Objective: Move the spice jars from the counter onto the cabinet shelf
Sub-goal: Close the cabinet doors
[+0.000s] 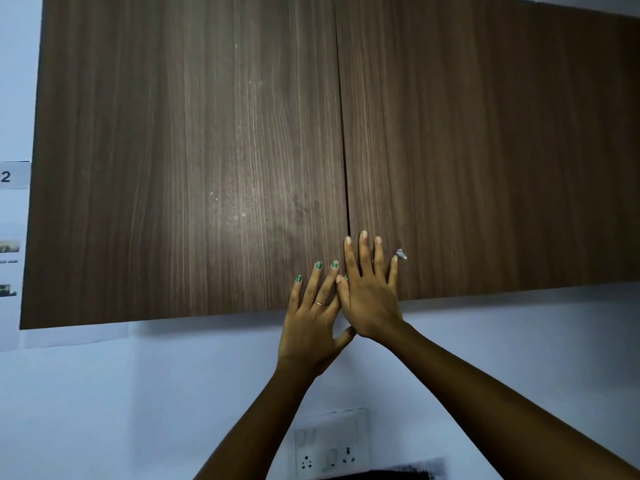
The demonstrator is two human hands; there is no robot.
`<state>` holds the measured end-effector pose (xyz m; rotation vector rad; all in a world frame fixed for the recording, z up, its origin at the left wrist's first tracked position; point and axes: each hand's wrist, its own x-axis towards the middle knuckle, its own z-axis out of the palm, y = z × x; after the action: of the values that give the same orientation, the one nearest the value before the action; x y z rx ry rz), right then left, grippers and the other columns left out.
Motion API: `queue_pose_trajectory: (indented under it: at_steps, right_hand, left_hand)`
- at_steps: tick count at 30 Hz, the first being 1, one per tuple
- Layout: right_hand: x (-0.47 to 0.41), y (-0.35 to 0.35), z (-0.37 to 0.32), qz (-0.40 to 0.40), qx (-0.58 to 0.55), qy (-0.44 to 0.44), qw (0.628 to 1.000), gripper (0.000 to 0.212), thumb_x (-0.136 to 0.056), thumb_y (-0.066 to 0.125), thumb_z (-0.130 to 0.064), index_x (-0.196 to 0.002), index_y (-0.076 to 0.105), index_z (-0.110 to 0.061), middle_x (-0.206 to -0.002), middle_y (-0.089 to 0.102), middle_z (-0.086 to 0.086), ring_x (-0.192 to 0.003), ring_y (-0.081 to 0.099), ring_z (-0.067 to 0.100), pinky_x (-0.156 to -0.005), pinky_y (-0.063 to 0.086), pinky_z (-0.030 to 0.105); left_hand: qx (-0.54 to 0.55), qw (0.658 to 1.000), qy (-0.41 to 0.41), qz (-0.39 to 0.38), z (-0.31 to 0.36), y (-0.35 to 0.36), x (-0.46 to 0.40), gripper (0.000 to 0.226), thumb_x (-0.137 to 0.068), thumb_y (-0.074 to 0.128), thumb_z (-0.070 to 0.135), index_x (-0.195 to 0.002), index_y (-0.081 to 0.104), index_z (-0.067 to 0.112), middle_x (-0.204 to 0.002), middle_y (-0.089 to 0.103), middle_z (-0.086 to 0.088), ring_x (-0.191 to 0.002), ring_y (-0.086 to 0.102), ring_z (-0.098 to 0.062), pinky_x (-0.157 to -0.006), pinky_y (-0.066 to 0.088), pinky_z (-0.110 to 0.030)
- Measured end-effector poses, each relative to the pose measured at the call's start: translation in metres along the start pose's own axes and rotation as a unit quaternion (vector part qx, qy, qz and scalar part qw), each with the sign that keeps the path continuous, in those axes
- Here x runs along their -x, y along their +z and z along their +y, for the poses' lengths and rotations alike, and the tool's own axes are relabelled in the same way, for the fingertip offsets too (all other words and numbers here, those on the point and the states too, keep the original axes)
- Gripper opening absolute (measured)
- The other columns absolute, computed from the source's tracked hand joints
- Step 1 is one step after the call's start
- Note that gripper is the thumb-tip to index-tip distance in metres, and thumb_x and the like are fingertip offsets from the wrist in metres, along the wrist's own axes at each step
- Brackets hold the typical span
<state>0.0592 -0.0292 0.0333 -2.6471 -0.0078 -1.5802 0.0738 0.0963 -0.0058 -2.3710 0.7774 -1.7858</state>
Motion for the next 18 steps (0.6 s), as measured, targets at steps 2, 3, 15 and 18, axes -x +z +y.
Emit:
queue_pose_trajectory:
  at_steps: [2,3,15,18]
  right_hand:
    - [-0.002,0.006,0.0,0.015,-0.001,0.002,1.0,0.065,-0.098,0.019,-0.044,-0.139,-0.029,-0.027,-0.149,-0.032,0.001,-0.139,-0.028,0.024,-0.113,-0.013,0.05]
    - [-0.002,0.009,0.001,0.022,-0.002,0.001,1.0,0.065,-0.098,0.019,-0.044,-0.139,-0.029,-0.027,-0.148,-0.032,0.001,-0.139,-0.028,0.024,-0.112,-0.014,0.05]
    - [-0.004,-0.006,0.001,-0.027,-0.015,-0.01,0.999,0.066,-0.099,0.024,-0.041,-0.145,-0.02,-0.025,-0.156,-0.022,0.003,-0.143,-0.022,0.026,-0.114,-0.009,0.05]
    - [-0.003,-0.021,0.001,-0.056,-0.014,-0.019,0.998,0.065,-0.099,0.026,-0.039,-0.149,-0.012,-0.024,-0.158,-0.017,0.004,-0.145,-0.016,0.028,-0.115,-0.004,0.052]
  left_hand:
    - [-0.006,1.0,0.003,0.007,-0.001,0.004,-0.001,0.077,-0.082,0.045,0.066,-0.141,0.043,0.016,-0.152,0.032,-0.009,-0.141,0.026,-0.032,-0.112,0.018,-0.052]
    - [-0.01,1.0,0.005,0.013,-0.002,0.007,-0.002,0.078,-0.082,0.044,0.067,-0.141,0.043,0.016,-0.152,0.032,-0.009,-0.141,0.026,-0.032,-0.113,0.018,-0.051]
    - [0.025,0.998,-0.009,-0.055,0.004,-0.006,-0.002,0.078,-0.087,0.04,0.062,-0.148,0.024,0.017,-0.158,0.011,-0.008,-0.146,0.005,-0.033,-0.116,0.007,-0.051]
    - [0.044,0.995,-0.007,-0.088,0.006,-0.012,-0.003,0.073,-0.092,0.031,0.06,-0.151,0.012,0.021,-0.16,0.002,-0.003,-0.147,-0.004,-0.029,-0.117,-0.003,-0.044]
